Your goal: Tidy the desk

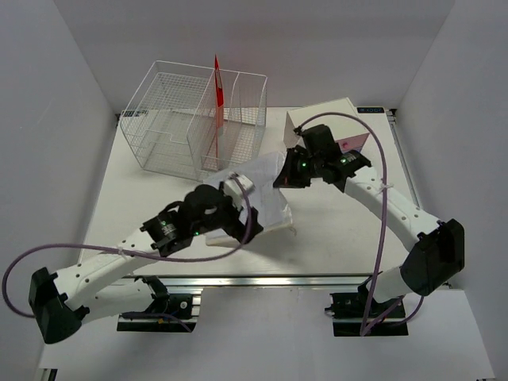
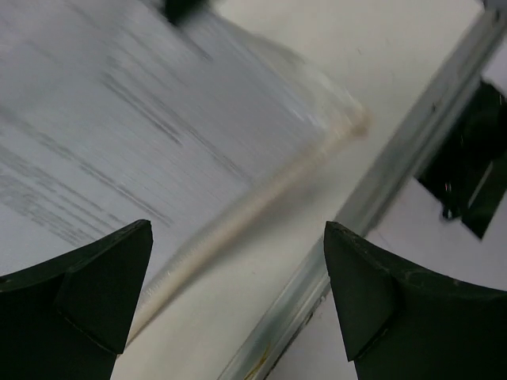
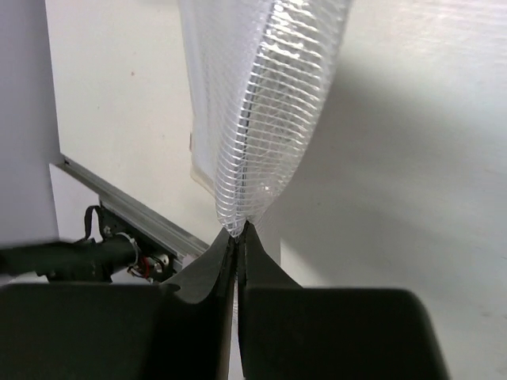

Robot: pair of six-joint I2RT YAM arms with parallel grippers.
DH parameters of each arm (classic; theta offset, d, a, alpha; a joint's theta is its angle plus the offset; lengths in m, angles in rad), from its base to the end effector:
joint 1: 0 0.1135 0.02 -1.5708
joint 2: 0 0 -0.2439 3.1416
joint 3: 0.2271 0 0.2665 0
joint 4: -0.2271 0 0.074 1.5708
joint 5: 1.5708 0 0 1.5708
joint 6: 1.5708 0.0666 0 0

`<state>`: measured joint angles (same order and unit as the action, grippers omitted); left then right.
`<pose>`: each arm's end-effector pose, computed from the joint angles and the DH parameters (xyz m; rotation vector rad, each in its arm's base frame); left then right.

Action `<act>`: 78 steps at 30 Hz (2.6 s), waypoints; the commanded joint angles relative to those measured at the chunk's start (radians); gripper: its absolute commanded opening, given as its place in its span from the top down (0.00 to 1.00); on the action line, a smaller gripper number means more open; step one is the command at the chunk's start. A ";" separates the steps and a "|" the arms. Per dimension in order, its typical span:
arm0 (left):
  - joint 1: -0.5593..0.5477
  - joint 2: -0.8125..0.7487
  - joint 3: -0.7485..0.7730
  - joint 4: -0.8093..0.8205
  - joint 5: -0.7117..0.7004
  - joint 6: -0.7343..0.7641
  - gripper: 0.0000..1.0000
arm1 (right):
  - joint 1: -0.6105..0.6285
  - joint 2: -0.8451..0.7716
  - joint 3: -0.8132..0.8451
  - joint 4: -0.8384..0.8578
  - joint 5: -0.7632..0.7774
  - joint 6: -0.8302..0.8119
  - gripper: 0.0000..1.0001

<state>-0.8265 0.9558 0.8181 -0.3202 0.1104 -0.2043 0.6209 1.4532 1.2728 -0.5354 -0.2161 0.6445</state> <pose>0.1778 -0.2039 0.2745 0.7149 1.9864 -0.7483 0.2865 0.2225 0.2769 -0.0915 2.4339 0.8682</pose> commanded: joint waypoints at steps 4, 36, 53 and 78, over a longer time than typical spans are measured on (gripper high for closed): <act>-0.207 0.024 0.075 -0.013 -0.193 0.193 0.02 | -0.099 -0.013 0.175 -0.193 0.027 -0.077 1.00; -0.459 0.390 -0.149 0.662 -0.879 0.312 0.31 | -0.107 -0.089 0.200 -0.258 -0.098 0.061 1.00; -0.459 0.017 -0.080 0.481 -0.667 0.355 1.00 | -0.122 -0.201 0.381 -0.265 0.043 -0.043 0.11; 0.050 0.196 0.246 0.581 -0.328 0.424 1.00 | -0.141 -0.367 0.378 -0.386 1.132 -0.203 0.11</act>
<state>-0.8368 1.1316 0.9558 0.2100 -0.3710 0.2100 0.4877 1.0916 1.6798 -0.9066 0.7685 0.4606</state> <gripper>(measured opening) 0.102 0.894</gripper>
